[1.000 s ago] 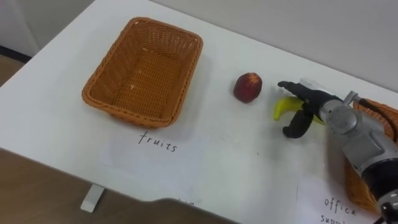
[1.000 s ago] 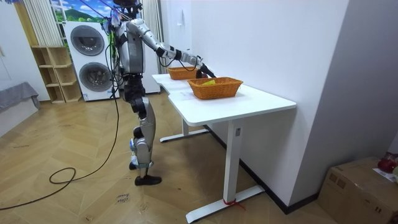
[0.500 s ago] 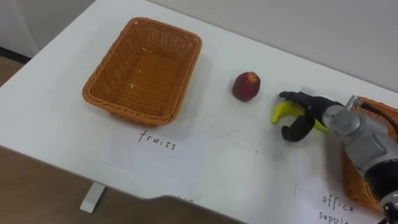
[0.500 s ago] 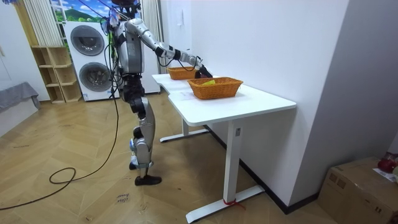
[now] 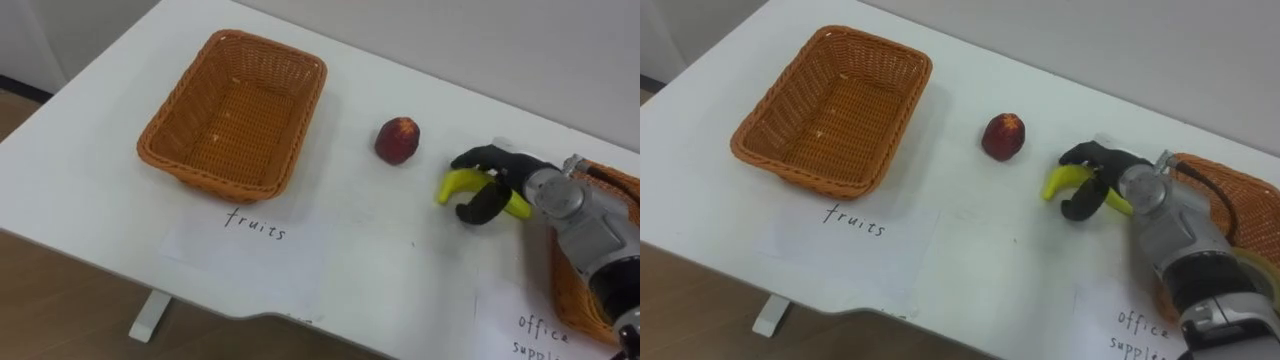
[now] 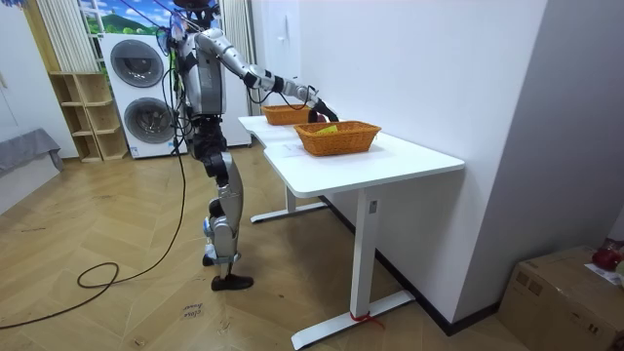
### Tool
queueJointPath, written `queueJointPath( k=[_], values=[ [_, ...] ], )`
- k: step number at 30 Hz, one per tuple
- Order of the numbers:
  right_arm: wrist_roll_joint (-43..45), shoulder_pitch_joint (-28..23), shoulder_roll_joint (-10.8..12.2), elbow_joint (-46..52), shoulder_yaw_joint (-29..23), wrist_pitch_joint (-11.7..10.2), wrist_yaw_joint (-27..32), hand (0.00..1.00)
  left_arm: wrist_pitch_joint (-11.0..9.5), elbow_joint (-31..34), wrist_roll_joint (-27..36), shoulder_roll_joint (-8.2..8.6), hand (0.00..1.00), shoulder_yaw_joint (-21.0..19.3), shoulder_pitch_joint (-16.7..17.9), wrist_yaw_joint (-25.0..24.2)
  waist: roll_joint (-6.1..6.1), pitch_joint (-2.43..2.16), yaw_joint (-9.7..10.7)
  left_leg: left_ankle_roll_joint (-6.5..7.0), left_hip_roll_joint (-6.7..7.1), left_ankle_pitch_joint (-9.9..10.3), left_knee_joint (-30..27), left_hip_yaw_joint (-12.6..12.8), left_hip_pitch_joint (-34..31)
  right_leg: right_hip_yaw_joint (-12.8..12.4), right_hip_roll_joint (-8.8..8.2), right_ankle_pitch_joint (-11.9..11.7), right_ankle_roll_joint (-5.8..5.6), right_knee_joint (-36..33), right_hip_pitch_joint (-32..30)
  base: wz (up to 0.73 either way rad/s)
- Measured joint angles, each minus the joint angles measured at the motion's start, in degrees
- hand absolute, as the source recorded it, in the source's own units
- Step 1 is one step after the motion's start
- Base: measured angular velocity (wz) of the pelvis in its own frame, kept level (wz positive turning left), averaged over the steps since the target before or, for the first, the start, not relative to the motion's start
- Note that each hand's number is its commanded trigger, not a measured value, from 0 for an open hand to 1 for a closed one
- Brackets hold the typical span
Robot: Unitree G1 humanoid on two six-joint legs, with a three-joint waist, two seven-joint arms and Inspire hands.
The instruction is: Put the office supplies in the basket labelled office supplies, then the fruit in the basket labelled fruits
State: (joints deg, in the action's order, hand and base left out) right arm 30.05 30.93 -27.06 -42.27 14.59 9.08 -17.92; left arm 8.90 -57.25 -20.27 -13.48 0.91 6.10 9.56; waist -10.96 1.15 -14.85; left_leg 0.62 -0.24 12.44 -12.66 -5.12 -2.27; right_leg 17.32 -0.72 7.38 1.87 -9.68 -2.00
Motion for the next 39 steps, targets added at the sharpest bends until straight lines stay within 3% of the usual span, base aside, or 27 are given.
queueJointPath(
  k=[6,22,29,31,34,37,39],
  values=[
    [1.53,-0.07,-0.02,0.08,0.17,0.97,0.83,1.0,-0.13,-0.12,0.0,-0.02,0.0,0.02,-0.21,0.0,0.0,0.0,-0.8,0.0,0.0,0.0,0.05,0.02,0.02,0.01,0.0,0.0,0.0,0.03,-0.05,0.0],
    [0.31,-0.07,-0.24,0.19,-0.11,0.92,-1.0,1.0,-0.3,-0.64,0.01,-0.37,0.0,2.08,-0.28,-0.14,-0.33,0.2,-0.93,-0.02,-0.03,0.01,0.54,0.33,-0.07,-0.13,0.02,-0.02,0.03,-0.12,-0.17,0.0],
    [-1.98,-0.05,-0.23,0.97,-0.09,0.88,-0.99,1.0,-0.67,-0.6,0.58,-0.86,0.0,2.11,-0.29,0.34,-0.77,0.01,-0.89,-0.03,-0.1,-0.06,0.8,0.57,0.07,-0.57,0.07,-0.02,0.03,-0.07,-0.46,-0.02],
    [-2.51,-0.24,-0.12,3.14,-0.03,0.93,-1.14,1.0,-0.61,-0.41,0.62,-1.03,0.0,2.09,-0.25,0.25,-1.01,-0.14,0.05,-0.03,-0.12,-0.06,0.85,0.77,0.12,-1.62,0.25,-0.02,0.02,0.04,-0.47,-0.02],
    [-2.53,-1.52,-0.08,7.58,0.03,0.97,-1.81,1.0,-0.6,0.41,0.65,-1.04,0.0,2.01,0.01,0.13,-0.6,0.15,0.69,-0.02,-0.13,-0.07,0.97,1.21,0.65,-2.35,0.26,-0.02,0.01,0.04,-0.46,-0.07],
    [-2.26,-2.51,-0.08,10.7,0.06,1.0,-2.23,1.0,-0.65,0.59,0.63,-1.04,0.0,1.91,0.53,0.36,-0.5,0.13,0.95,-0.01,-0.15,-0.07,0.97,1.45,0.86,-2.82,0.22,-0.02,0.01,0.03,-0.45,-0.11],
    [-2.27,-2.86,-0.08,14.06,-0.16,0.92,-2.22,1.0,-0.71,0.6,0.67,-0.49,0.0,0.74,0.57,1.05,-0.43,0.08,2.31,-0.01,-0.19,-0.08,0.92,1.85,0.89,-2.84,0.09,-0.02,0.0,0.03,-0.44,-0.02]
  ],
)
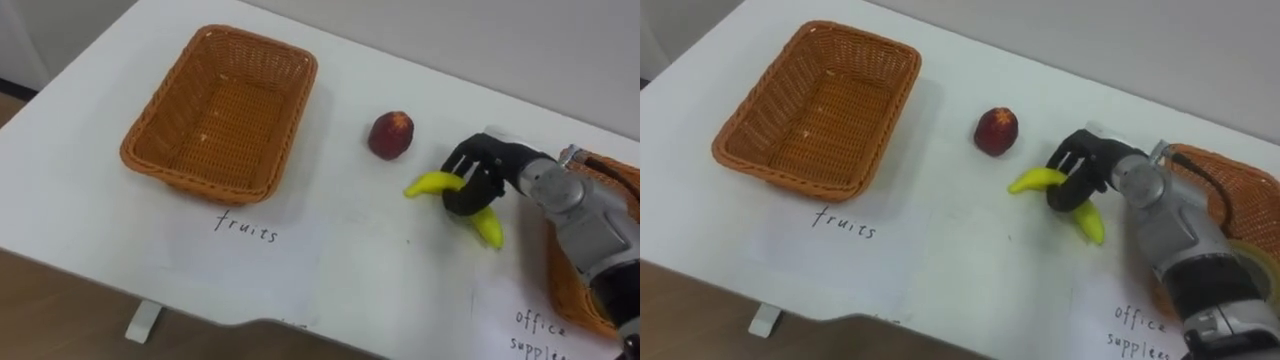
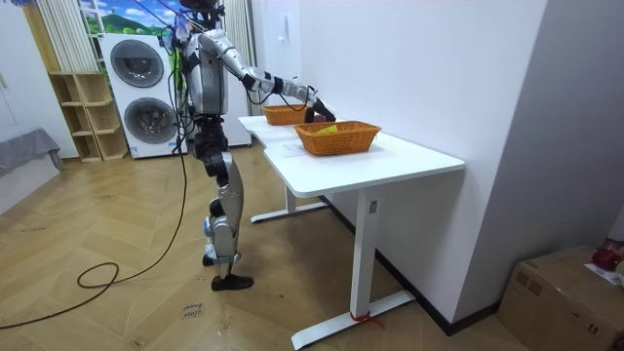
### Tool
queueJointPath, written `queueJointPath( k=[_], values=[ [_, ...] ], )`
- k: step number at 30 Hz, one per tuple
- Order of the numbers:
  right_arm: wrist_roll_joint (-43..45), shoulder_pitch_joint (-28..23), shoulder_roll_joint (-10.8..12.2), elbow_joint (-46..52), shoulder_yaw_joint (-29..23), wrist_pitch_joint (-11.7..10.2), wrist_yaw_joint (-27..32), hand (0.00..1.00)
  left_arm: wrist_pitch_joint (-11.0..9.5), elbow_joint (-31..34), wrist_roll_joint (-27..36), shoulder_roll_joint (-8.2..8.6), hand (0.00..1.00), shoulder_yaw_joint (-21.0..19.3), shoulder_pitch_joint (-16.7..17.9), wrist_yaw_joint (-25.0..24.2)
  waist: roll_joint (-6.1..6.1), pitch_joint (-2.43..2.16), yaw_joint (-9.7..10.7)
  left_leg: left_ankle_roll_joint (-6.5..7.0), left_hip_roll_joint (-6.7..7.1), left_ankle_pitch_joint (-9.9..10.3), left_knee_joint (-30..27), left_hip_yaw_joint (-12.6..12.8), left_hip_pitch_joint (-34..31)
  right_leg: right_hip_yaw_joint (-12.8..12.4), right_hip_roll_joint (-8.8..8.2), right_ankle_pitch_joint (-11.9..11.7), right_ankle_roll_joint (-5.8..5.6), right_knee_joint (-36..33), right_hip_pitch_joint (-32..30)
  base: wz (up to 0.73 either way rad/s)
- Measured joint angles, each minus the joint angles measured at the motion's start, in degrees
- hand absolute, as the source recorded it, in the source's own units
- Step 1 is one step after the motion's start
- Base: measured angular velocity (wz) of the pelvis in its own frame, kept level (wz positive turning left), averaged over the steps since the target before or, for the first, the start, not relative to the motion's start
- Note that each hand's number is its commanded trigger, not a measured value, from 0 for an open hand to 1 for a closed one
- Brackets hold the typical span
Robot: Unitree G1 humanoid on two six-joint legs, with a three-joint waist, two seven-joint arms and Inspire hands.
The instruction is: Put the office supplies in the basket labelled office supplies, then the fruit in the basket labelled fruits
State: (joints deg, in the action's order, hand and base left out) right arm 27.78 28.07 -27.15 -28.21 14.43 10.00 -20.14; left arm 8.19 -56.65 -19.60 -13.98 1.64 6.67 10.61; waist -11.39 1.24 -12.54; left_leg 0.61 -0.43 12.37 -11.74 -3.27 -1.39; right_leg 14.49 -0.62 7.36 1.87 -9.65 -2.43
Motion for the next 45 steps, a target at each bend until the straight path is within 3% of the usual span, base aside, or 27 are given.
queueJointPath(
  k=[4,7,10,18,27,31,38,45],
  values=[
    [-0.24,-0.04,0.0,4.14,-0.21,-0.19,0.04,1.0,-0.08,0.01,0.1,0.9,0.0,-1.48,0.44,0.06,0.34,-0.16,1.52,0.0,-0.02,0.0,-0.02,0.41,0.35,-0.07,-0.14,-0.02,-0.04,-0.02,0.21,-0.05],
    [-0.48,-0.04,0.0,6.48,-2.02,-0.49,0.05,1.0,-0.13,0.53,0.39,2.09,0.0,-2.4,0.71,0.05,1.42,-0.74,1.99,0.04,-0.1,-0.02,0.36,1.29,1.16,-0.42,-0.14,-0.04,-0.07,-0.11,0.64,-0.08],
    [-0.48,-0.04,0.0,7.33,-3.54,-0.51,0.55,1.0,-0.28,0.68,2.05,2.26,0.0,-3.2,1.39,0.08,2.15,-0.91,2.41,0.12,-0.22,-0.08,1.15,1.38,3.1,-0.46,-0.13,-0.04,-0.09,-0.02,2.32,0.0],
    [-0.17,-0.08,0.0,10.35,-4.72,-0.51,0.7,1.0,-0.6,1.48,1.97,2.28,0.0,-3.87,1.88,0.04,1.7,-1.37,2.56,0.19,-0.2,-0.24,2.03,1.47,5.22,-0.47,0.18,-0.02,-0.11,-0.12,4.13,0.0],
    [2.53,-0.08,0.03,21.88,-4.71,-0.65,0.67,1.0,-1.85,3.06,1.92,3.1,0.0,-4.94,1.91,0.4,1.95,-1.08,1.97,0.2,-0.26,-0.24,2.34,1.53,5.95,-1.59,0.47,-0.03,-0.12,-0.11,4.48,-0.01],
    [2.52,-0.08,0.03,22.72,-4.71,-0.66,0.67,1.0,-2.01,2.82,1.95,3.09,0.0,-4.82,1.88,0.45,1.71,-0.99,1.24,0.22,-0.25,-0.25,2.34,1.44,5.95,-1.58,0.43,-0.03,-0.12,-0.12,4.54,0.0],
    [1.98,-0.07,0.35,22.72,-4.26,-0.56,0.7,1.0,-1.92,2.83,2.04,2.98,0.0,-4.78,2.38,0.51,1.69,-0.22,-0.33,0.28,-0.12,-0.28,2.3,1.31,5.88,-1.35,0.04,0.03,-0.22,-0.16,4.46,0.0],
    [2.1,-0.04,2.03,23.87,-4.25,0.16,0.75,1.0,-1.44,2.92,1.41,3.12,0.0,-4.78,2.26,1.5,1.62,-0.26,-2.04,0.27,-0.11,-0.27,2.32,0.94,5.5,-0.55,0.21,0.04,-0.24,-0.11,4.28,0.02]
  ],
)
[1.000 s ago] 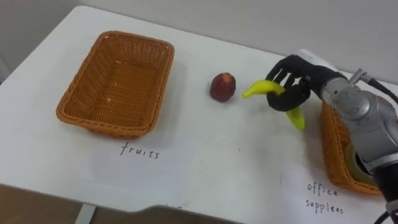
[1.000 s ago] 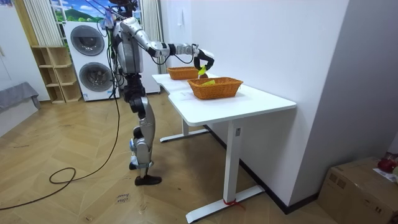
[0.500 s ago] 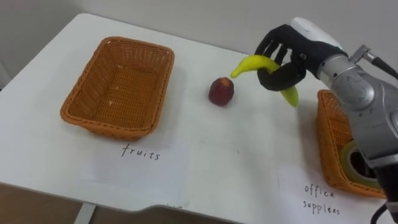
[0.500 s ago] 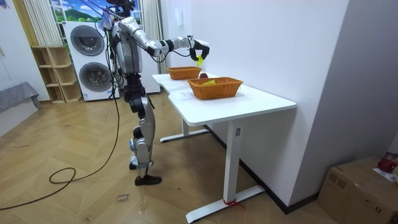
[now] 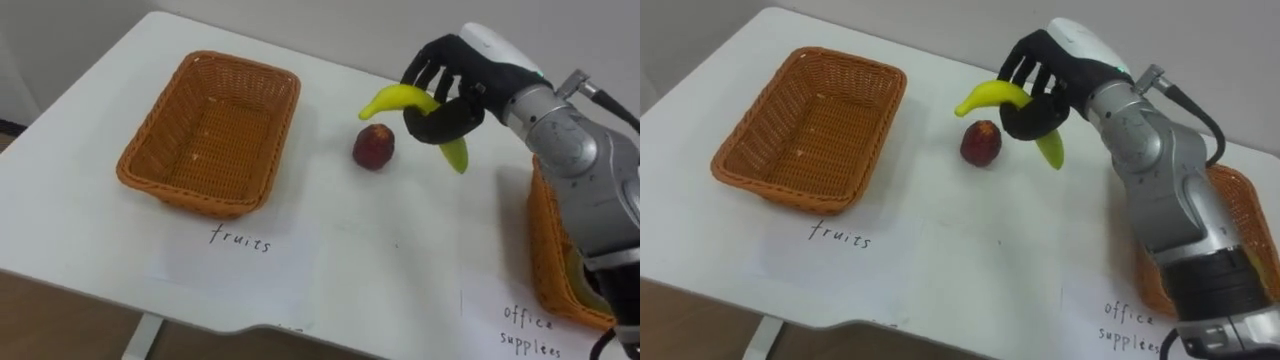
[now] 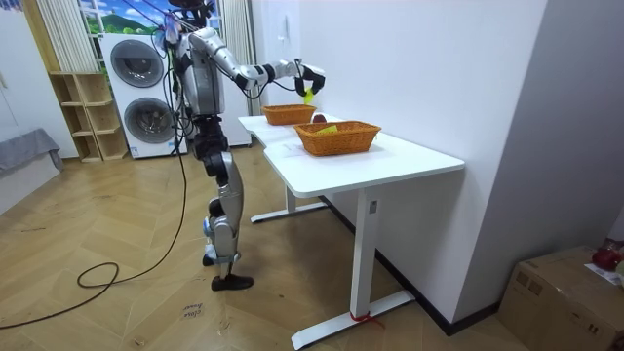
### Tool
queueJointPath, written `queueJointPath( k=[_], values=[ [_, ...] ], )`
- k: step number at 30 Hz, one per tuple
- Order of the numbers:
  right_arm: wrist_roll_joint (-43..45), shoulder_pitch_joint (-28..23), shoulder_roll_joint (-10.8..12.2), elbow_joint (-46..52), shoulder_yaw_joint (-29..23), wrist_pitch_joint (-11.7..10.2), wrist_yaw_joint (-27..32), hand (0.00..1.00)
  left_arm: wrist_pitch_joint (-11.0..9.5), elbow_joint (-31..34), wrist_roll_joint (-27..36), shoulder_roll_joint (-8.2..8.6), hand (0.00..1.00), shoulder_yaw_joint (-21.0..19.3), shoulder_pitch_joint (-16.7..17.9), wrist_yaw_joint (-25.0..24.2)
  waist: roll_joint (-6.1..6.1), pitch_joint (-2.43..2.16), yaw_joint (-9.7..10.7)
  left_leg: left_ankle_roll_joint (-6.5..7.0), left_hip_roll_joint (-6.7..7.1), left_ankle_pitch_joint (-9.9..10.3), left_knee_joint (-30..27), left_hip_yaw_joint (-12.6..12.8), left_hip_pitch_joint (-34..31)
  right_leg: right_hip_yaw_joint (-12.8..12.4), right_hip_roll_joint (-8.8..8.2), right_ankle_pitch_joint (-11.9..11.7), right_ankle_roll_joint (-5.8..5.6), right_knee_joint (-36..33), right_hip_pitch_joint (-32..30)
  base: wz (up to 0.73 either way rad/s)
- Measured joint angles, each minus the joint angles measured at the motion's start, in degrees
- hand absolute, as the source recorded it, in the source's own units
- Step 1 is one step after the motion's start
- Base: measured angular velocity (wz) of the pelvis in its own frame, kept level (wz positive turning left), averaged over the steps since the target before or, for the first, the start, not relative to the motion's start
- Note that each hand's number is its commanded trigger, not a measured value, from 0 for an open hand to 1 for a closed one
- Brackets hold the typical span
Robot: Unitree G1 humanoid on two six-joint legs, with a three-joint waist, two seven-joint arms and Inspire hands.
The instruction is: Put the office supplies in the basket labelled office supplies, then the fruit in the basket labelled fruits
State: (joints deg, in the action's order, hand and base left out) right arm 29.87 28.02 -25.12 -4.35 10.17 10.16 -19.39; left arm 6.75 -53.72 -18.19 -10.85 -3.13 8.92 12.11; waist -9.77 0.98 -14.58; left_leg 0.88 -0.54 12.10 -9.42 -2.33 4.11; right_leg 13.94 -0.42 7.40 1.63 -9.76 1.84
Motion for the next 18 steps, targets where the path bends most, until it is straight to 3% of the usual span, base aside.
queueJointPath(
  k=[5,8,16,18],
  values=[
    [0.06,0.82,0.71,0.62,2.25,-0.03,1.85,1.0,0.47,0.01,-0.01,-0.03,0.0,0.19,0.34,1.61,-0.09,-0.08,-0.16,0.02,0.12,-0.02,-0.26,-1.06,-0.33,0.51,-0.09,0.0,0.0,0.0,0.15,0.1],
    [-0.17,1.69,2.28,0.62,2.78,-0.02,2.46,1.0,0.64,0.34,0.02,-0.1,0.0,0.73,1.0,2.76,-0.09,-0.09,-0.33,0.04,0.15,-0.04,-0.26,-1.18,-0.38,0.6,-0.13,0.0,0.0,0.03,0.15,0.01],
    [-0.29,3.34,4.05,0.61,6.74,-0.24,3.78,1.0,0.86,-0.29,-0.03,-0.15,0.0,1.26,1.21,3.24,-0.48,-0.31,-1.95,0.19,0.37,-0.18,-0.33,-1.93,-0.38,1.4,-0.4,0.01,-0.02,0.06,0.55,0.05],
    [-0.33,3.38,4.32,0.59,6.73,-0.23,3.79,1.0,0.92,-0.32,-0.01,-0.16,0.0,1.19,1.44,3.22,-0.43,-0.18,-2.09,0.22,0.44,-0.19,-0.31,-2.54,-0.38,1.93,-0.48,0.01,-0.02,0.06,0.8,0.14]
  ],
)
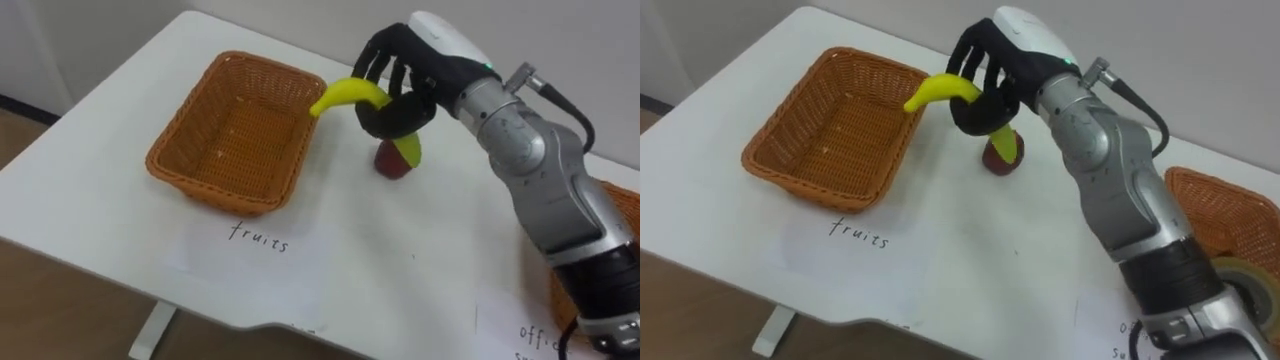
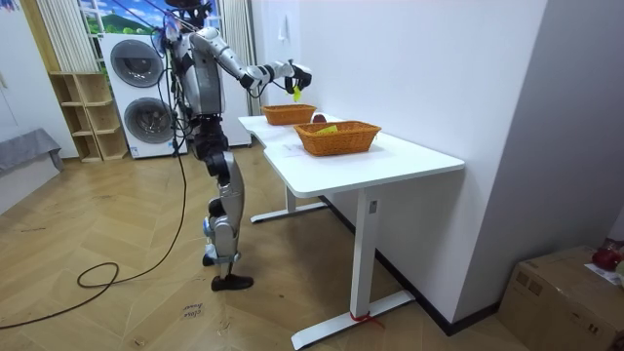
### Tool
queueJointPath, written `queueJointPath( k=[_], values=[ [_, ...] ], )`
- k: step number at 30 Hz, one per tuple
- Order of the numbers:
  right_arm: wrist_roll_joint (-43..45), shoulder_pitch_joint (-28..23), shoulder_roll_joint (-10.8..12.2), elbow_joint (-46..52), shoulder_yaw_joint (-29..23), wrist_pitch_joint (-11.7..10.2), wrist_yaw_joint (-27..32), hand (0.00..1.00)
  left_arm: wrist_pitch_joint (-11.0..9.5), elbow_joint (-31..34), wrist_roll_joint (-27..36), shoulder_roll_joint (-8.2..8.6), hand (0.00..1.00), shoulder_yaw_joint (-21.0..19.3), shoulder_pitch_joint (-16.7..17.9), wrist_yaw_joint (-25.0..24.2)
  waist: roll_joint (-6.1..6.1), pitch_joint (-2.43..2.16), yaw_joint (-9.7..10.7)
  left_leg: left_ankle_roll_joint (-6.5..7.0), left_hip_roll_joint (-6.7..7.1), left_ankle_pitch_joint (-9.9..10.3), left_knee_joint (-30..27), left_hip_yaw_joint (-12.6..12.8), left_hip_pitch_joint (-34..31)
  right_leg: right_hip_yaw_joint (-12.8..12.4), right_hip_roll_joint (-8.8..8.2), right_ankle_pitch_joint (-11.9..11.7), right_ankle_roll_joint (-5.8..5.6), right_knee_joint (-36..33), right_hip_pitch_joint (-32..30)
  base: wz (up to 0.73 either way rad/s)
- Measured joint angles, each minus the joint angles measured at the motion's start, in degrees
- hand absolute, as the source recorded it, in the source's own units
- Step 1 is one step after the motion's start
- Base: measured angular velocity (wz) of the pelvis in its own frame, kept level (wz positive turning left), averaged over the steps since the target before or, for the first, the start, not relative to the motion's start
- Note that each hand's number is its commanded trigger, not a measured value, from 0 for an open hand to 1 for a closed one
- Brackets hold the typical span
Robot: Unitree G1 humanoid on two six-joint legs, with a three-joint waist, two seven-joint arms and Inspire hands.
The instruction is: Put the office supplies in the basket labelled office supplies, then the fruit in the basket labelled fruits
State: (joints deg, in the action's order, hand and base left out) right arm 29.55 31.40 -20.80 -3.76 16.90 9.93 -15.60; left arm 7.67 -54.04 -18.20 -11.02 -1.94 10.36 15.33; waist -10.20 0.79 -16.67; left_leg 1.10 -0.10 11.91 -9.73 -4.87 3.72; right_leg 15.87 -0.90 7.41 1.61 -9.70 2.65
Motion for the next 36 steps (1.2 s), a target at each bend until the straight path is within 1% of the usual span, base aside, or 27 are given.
queueJointPath(
  k=[1,3,6,11,17,20,22,25,27,29,30,32,33,34,35,36],
  values=[
    [0.03,0.22,0.17,-0.02,-0.03,0.02,0.03,1.0,0.08,-0.15,0.0,0.0,0.0,0.0,0.03,0.0,0.0,0.09,-0.46,0.0,-0.01,0.0,0.11,-0.09,0.02,-0.01,0.03,0.01,-0.01,0.02,0.13,0.11],
    [0.04,0.8,0.38,-0.02,-0.03,0.01,0.21,1.0,0.16,-0.86,-0.01,0.17,0.0,0.04,-0.09,-0.01,-0.01,0.11,-0.83,-0.01,-0.01,0.01,0.17,-0.27,0.01,0.04,0.04,0.01,-0.01,0.02,0.2,0.05],
    [0.07,1.56,1.2,-0.01,-0.01,0.01,0.72,1.0,0.96,-1.17,-0.01,0.27,0.0,0.06,0.43,-0.22,-0.01,0.11,-1.03,-0.01,0.01,0.01,0.13,-0.48,-0.06,0.12,0.05,0.01,-0.01,0.03,0.24,0.04],
    [0.04,1.74,1.49,-0.01,-0.01,0.01,0.74,1.0,1.79,-1.41,-0.02,0.27,0.0,0.02,0.77,-0.83,0.03,0.14,-1.22,-0.01,0.05,0.01,0.14,-0.71,-0.13,0.23,0.04,0.01,-0.01,0.02,0.28,0.02],
    [-1.99,1.74,1.59,-0.01,0.03,0.12,1.53,1.0,1.94,-1.18,-0.07,0.24,0.0,0.0,-0.17,-0.96,0.14,0.22,-2.67,-0.01,-0.02,0.01,0.31,-0.47,-0.14,0.63,0.05,0.01,-0.01,0.08,0.14,0.0],
    [-3.1,1.74,2.68,-0.01,0.11,0.11,2.57,1.0,1.97,-1.17,-0.43,0.2,0.0,-0.01,-0.49,-0.96,0.12,0.2,-2.83,-0.01,-0.01,0.01,0.33,-1.0,-0.28,0.8,0.05,0.01,-0.02,0.08,0.14,0.07],
    [-3.26,1.75,3.11,-0.01,0.51,0.1,3.02,1.0,2.02,-0.95,-1.19,0.16,0.0,-0.01,-0.74,-0.96,0.04,0.14,-2.81,-0.01,0.03,0.01,0.29,-1.56,-0.45,1.13,0.04,0.01,-0.02,0.08,0.15,0.12],
    [-3.31,2.71,3.17,-0.02,2.5,0.04,3.03,1.0,2.01,-0.23,-2.35,0.06,0.0,0.0,-0.87,-0.78,-0.43,-0.16,-3.26,-0.06,0.01,-0.03,-0.02,-1.71,-1.22,1.42,0.05,0.01,-0.02,0.07,-0.6,0.02],
    [-2.63,3.13,3.41,-0.02,3.8,0.1,3.62,1.0,2.09,0.47,-3.95,0.09,0.0,0.06,-0.77,-0.87,-0.6,-0.17,-3.94,-0.08,0.02,-0.07,-0.14,-1.77,-1.28,1.6,0.04,0.01,-0.02,0.07,-0.59,0.02],
    [-2.45,3.31,3.58,-0.02,4.44,0.11,4.37,1.0,2.23,1.22,-4.07,0.05,0.0,0.06,-0.65,-0.94,-0.72,-0.14,-4.09,-0.05,0.04,-0.09,-0.21,-1.79,-1.4,1.63,-0.02,0.02,-0.02,0.07,-0.63,0.05],
    [-2.48,3.48,3.93,-0.07,4.54,0.13,4.63,1.0,2.27,1.21,-4.08,0.04,0.0,0.08,-0.66,-1.04,-0.87,-0.21,-4.23,-0.02,0.11,-0.11,-0.25,-1.97,-1.46,1.77,-0.13,0.07,-0.11,0.06,-0.62,0.06],
    [-2.51,3.69,4.55,-0.1,4.55,0.13,5.22,1.0,2.36,1.19,-4.08,-0.05,0.0,0.09,-0.51,-1.33,-1.06,-0.09,-4.18,0.06,0.46,-0.16,-0.42,-2.36,-1.5,1.92,-0.52,0.47,-0.72,0.02,-0.42,0.09],
    [-2.52,3.84,4.79,-0.25,4.55,0.11,5.68,1.0,2.38,1.18,-4.09,-0.08,0.0,0.3,-0.49,-1.43,-1.21,0.06,-4.13,0.12,0.73,-0.19,-0.55,-2.64,-1.48,1.92,-0.78,0.75,-1.04,0.04,-0.21,0.1],
    [-2.52,3.89,4.84,-0.34,4.58,0.12,5.9,1.0,2.38,1.18,-4.15,-0.11,0.0,0.53,-0.48,-1.48,-1.22,0.15,-4.14,0.14,0.8,-0.2,-0.61,-2.75,-1.46,1.95,-0.86,0.79,-1.09,0.04,-0.1,0.12],
    [-2.41,3.91,4.85,-0.37,4.78,0.12,6.34,1.0,2.38,1.19,-4.82,-0.19,0.0,0.99,-0.17,-1.66,-1.22,0.35,-4.17,0.16,0.85,-0.21,-0.68,-3.01,-1.43,1.91,-0.92,0.82,-1.13,0.05,0.03,0.08],
    [-2.24,4.03,4.85,-0.39,5.09,0.11,6.39,1.0,2.38,1.54,-5.15,-0.26,0.0,1.09,0.17,-1.9,-1.35,0.41,-4.23,0.18,0.85,-0.22,-0.63,-3.03,-1.48,1.74,-0.96,0.84,-1.16,0.04,-0.02,0.05]
  ],
)
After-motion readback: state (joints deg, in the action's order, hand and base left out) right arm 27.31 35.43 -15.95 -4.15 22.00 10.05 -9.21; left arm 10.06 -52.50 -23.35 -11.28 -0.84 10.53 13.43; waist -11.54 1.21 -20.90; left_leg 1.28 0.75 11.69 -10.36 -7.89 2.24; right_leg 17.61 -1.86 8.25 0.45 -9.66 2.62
